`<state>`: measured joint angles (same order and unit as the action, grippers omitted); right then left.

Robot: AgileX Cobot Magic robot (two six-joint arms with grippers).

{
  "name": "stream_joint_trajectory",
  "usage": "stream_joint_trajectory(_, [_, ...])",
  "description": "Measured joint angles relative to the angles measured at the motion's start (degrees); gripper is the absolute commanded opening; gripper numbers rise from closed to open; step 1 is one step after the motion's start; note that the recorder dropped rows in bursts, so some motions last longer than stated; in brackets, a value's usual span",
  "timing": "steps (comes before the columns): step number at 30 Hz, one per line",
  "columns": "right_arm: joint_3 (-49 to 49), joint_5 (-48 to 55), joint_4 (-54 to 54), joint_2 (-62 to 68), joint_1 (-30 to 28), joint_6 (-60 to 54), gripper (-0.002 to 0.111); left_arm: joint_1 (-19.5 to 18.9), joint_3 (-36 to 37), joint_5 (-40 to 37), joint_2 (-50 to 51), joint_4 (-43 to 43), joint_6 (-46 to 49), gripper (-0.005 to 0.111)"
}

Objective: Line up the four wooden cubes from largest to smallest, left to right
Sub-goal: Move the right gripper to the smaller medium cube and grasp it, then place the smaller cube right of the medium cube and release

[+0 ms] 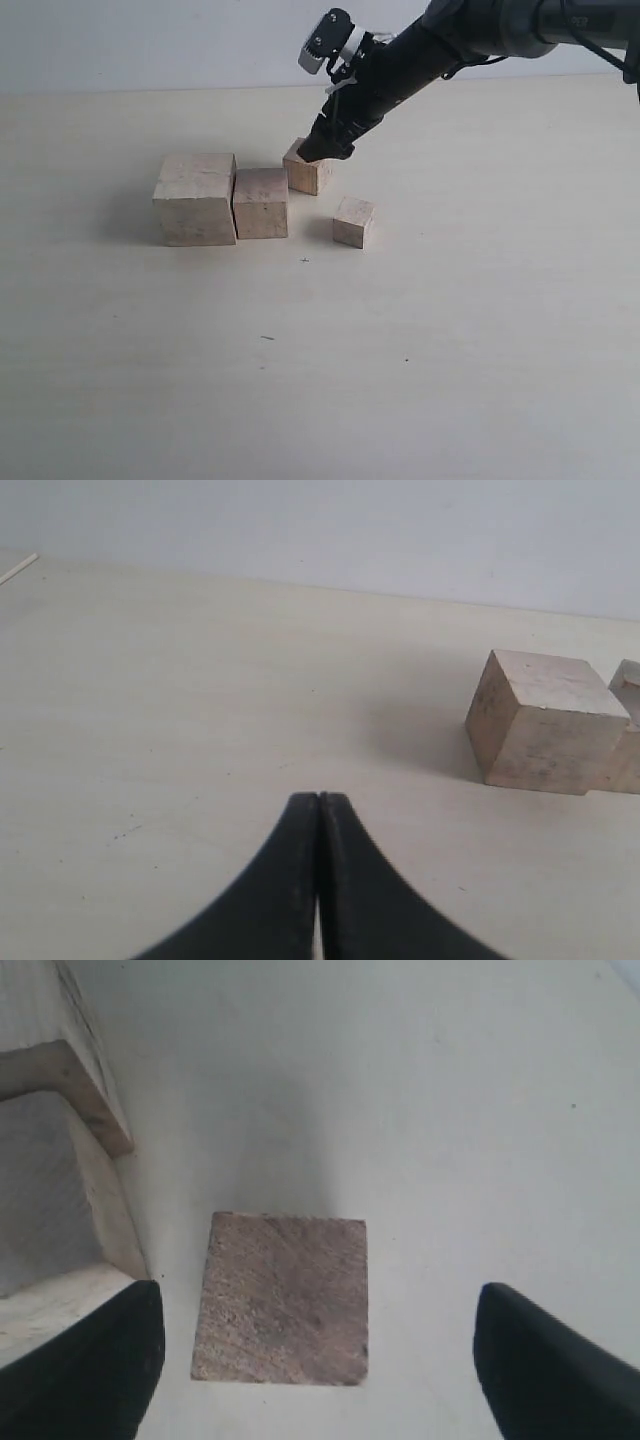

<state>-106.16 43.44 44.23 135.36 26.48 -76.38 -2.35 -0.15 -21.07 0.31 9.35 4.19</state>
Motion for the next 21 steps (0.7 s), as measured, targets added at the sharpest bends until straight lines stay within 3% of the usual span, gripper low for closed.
stream_joint_trajectory(12, [0.0, 0.4, 1.4, 3.0, 0.0, -0.3, 0.078, 0.0, 0.0, 0.0, 0.0, 0.0, 0.0, 0.000])
stream_joint_trajectory(14, [0.0, 0.3, 1.4, 3.7, 0.0, -0.3, 0.068, 0.0, 0.0, 0.0, 0.0, 0.0, 0.0, 0.000])
stream_joint_trajectory(21, [0.0, 0.2, 1.4, 4.1, 0.0, -0.3, 0.009, 0.0, 0.0, 0.0, 0.0, 0.0, 0.0, 0.000])
